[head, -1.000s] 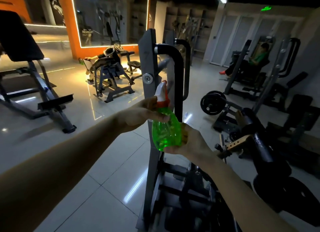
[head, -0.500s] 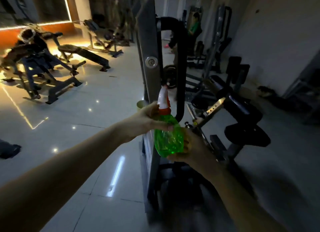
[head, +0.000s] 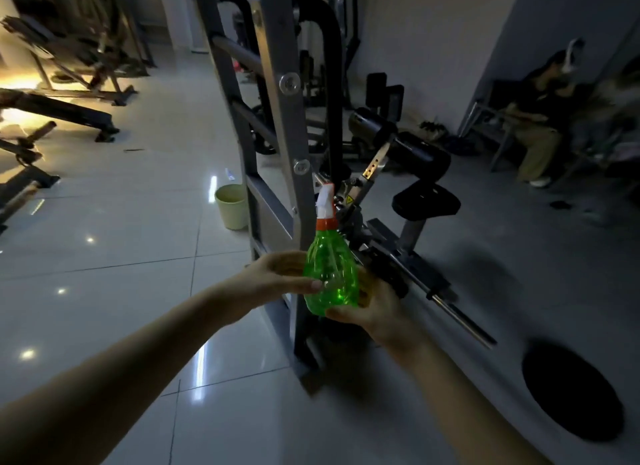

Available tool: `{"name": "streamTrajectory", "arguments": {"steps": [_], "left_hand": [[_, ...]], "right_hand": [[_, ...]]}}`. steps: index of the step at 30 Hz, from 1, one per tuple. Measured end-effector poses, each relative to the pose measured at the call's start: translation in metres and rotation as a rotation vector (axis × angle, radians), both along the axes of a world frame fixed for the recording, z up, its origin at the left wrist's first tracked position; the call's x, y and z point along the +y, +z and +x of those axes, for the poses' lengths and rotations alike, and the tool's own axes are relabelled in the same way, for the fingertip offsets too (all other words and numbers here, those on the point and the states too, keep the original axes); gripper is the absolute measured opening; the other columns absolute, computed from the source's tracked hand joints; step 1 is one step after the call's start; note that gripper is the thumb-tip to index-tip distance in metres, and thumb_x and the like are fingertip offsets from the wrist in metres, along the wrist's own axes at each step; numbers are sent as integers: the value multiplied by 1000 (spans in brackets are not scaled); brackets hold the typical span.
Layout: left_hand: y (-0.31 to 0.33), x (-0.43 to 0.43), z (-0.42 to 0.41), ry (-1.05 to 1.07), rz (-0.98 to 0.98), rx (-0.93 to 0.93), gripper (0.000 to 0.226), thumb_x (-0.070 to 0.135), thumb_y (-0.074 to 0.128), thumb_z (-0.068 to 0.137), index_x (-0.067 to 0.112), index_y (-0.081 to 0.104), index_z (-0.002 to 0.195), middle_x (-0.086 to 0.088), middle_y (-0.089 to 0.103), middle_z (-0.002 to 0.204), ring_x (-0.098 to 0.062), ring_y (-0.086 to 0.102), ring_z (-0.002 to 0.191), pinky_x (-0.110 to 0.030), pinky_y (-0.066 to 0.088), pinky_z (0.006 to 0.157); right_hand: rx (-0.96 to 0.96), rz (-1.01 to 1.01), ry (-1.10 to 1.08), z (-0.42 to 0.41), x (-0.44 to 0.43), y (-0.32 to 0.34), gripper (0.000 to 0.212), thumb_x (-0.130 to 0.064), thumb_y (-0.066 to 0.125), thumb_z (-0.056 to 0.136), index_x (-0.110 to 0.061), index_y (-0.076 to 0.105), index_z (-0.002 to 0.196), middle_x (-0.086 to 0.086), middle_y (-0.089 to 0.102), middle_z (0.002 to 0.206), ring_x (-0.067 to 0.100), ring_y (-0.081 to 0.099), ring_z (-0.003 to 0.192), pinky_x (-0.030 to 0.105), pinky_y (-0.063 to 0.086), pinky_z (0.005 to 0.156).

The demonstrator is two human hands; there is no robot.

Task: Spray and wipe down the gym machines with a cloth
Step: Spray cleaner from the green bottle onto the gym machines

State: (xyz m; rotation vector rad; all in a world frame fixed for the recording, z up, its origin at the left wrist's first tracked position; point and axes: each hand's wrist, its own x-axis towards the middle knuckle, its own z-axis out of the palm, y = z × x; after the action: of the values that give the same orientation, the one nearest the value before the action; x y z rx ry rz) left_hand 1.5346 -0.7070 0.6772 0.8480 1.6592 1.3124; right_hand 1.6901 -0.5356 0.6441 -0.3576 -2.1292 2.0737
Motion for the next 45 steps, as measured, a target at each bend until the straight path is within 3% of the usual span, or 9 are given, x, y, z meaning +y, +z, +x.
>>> {"name": "streamTrajectory", "arguments": {"steps": [3, 8, 11, 16, 22, 30, 35, 41, 45], "left_hand": [[-14, -40, 14, -4, 2, -22, 52, 16, 74, 84, 15, 60, 133, -2, 72, 127, -18, 66, 120, -32, 53, 103], [-13, -107, 43, -27, 29, -44, 59, 28, 78, 86, 18, 55, 139, -3, 71, 127, -20, 66, 120, -32, 54, 100], [-8, -145, 48, -34, 41, -58, 68, 37, 76, 82, 18, 51, 143, -5, 69, 130, -23, 67, 120, -39, 54, 102], [-5, -191, 27, -25, 43, -111, 50, 35, 70, 91, 33, 53, 138, 2, 70, 129, -19, 67, 119, -41, 55, 101], [-8, -237, -40, -90, 117, -128, 69, -1, 72, 83, 27, 46, 141, -7, 71, 122, -20, 70, 113, -27, 58, 87], [-13, -280, -148, -133, 174, -94, 84, 9, 87, 73, 23, 48, 146, -10, 68, 130, -24, 69, 116, -43, 57, 98], [-12, -283, -184, -176, 167, -2, 84, 14, 89, 71, 21, 49, 144, -8, 69, 127, -21, 70, 113, -40, 57, 98], [-20, -258, -215, -278, 121, 54, 91, 26, 93, 69, 25, 46, 147, -6, 70, 124, -20, 70, 113, -47, 55, 101], [-23, -236, -239, -308, 76, 34, 95, 36, 93, 62, 27, 47, 145, -5, 70, 126, -21, 69, 116, -52, 51, 105]], "right_hand": [[10, -4, -38, 13, -42, -8, 56, -5, 84, 79, -18, 63, 129, -1, 74, 122, 16, 69, 116, 30, 56, 95], [4, -117, -33, 39, -116, -6, 52, 2, 71, 89, -13, 57, 137, 7, 71, 129, 24, 66, 123, 35, 53, 103], [-4, -146, -91, 44, -154, 6, 37, -16, 63, 96, -16, 64, 133, 6, 71, 129, 23, 65, 124, 45, 49, 110], [-25, -183, -170, 22, -209, 11, 44, -30, 66, 96, -8, 62, 133, 11, 71, 129, 28, 67, 122, 51, 46, 113], [-28, -212, -218, -43, -269, 12, 47, -35, 67, 95, -12, 61, 136, 9, 70, 131, 26, 65, 125, 52, 41, 116], [-18, -137, -348, -138, -332, 31, 56, -47, 71, 90, -17, 62, 135, 4, 72, 128, 22, 67, 121, 51, 44, 114], [100, 22, -567, -186, -332, 60, 97, -68, 82, 68, -19, 51, 146, -1, 65, 137, 14, 64, 125, 45, 50, 109], [112, 50, -633, -234, -305, 64, 46, -31, 74, 93, -20, 58, 135, -5, 72, 119, 4, 70, 106, 27, 53, 91], [81, 14, -669, -259, -282, 44, 55, -39, 81, 85, -28, 59, 133, -3, 71, 122, 13, 69, 112, 41, 53, 101]]}}
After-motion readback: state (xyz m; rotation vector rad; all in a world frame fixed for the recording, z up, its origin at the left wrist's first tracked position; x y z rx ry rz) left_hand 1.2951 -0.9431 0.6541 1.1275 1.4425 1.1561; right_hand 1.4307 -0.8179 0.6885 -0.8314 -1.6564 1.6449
